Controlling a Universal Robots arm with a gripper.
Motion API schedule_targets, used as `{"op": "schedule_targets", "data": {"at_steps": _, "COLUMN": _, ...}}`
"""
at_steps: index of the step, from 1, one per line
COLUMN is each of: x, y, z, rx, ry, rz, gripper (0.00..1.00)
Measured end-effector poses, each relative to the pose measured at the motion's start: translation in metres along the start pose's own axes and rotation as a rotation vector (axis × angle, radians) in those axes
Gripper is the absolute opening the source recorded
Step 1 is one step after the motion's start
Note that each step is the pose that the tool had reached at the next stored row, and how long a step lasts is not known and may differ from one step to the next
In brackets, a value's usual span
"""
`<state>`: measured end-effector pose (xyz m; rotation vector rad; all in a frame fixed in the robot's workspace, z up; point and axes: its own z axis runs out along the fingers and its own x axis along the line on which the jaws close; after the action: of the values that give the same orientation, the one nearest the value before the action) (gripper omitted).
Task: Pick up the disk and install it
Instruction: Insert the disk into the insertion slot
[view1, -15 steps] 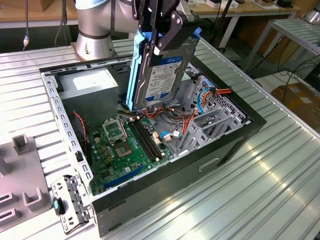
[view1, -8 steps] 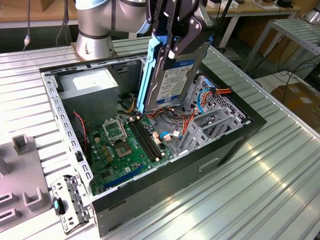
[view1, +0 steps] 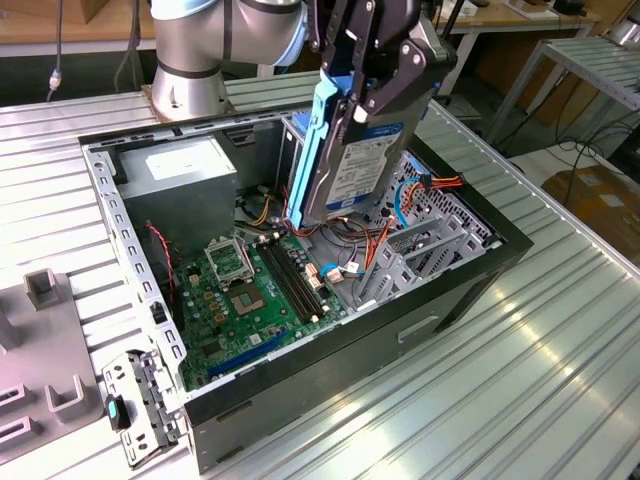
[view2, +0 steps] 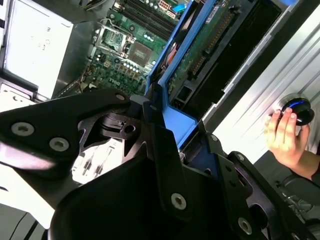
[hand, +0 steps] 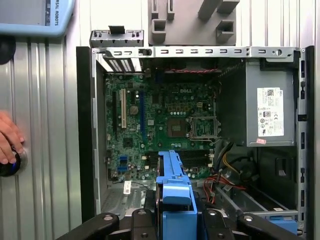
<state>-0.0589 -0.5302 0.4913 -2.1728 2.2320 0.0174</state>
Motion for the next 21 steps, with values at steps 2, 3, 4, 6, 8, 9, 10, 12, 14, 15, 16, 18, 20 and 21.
{"op": "schedule_targets", "data": {"at_steps": 2, "x": 0.0041, "y": -0.0008, "z": 0.0000, "rx": -0.0001, "ry": 0.0001, "rz": 0.000, "gripper": 0.37}}
{"op": "schedule_targets", "data": {"at_steps": 3, "x": 0.0056, "y": -0.0011, "z": -0.0001, "rx": -0.0001, "ry": 0.0003, "rz": 0.000, "gripper": 0.37}}
{"op": "schedule_targets", "data": {"at_steps": 4, "x": 0.0071, "y": -0.0016, "z": 0.0000, "rx": -0.0001, "ry": 0.0001, "rz": 0.000, "gripper": 0.37}}
{"op": "schedule_targets", "data": {"at_steps": 6, "x": 0.0090, "y": -0.0028, "z": 0.0001, "rx": 0.0000, "ry": 0.0001, "rz": 0.000, "gripper": 0.37}}
{"op": "schedule_targets", "data": {"at_steps": 8, "x": 0.0098, "y": -0.0055, "z": 0.0003, "rx": 0.0000, "ry": 0.0000, "rz": 0.000, "gripper": 0.37}}
{"op": "schedule_targets", "data": {"at_steps": 9, "x": 0.0099, "y": -0.0076, "z": 0.0003, "rx": 0.0000, "ry": 0.0000, "rz": 0.000, "gripper": 0.37}}
{"op": "schedule_targets", "data": {"at_steps": 10, "x": 0.0099, "y": -0.0093, "z": 0.0004, "rx": 0.0000, "ry": 0.0000, "rz": 0.000, "gripper": 0.37}}
{"op": "schedule_targets", "data": {"at_steps": 12, "x": 0.0098, "y": -0.0138, "z": 0.0005, "rx": 0.0000, "ry": 0.0000, "rz": 0.000, "gripper": 0.37}}
{"op": "schedule_targets", "data": {"at_steps": 14, "x": 0.0097, "y": -0.0189, "z": 0.0005, "rx": 0.0000, "ry": 0.0001, "rz": 0.000, "gripper": 0.37}}
{"op": "schedule_targets", "data": {"at_steps": 15, "x": 0.0096, "y": -0.0219, "z": 0.0006, "rx": 0.0000, "ry": 0.0001, "rz": 0.000, "gripper": 0.37}}
{"op": "schedule_targets", "data": {"at_steps": 16, "x": 0.0096, "y": -0.0238, "z": 0.0007, "rx": 0.0000, "ry": 0.0000, "rz": 0.000, "gripper": 0.37}}
{"op": "schedule_targets", "data": {"at_steps": 18, "x": 0.0095, "y": -0.0277, "z": 0.0007, "rx": -0.0001, "ry": 0.0001, "rz": 0.000, "gripper": 0.37}}
{"op": "schedule_targets", "data": {"at_steps": 20, "x": 0.0094, "y": -0.0301, "z": 0.0007, "rx": -0.0001, "ry": 0.0001, "rz": 0.000, "gripper": 0.37}}
{"op": "schedule_targets", "data": {"at_steps": 21, "x": 0.0094, "y": -0.0304, "z": 0.0008, "rx": 0.0000, "ry": 0.0000, "rz": 0.000, "gripper": 0.37}}
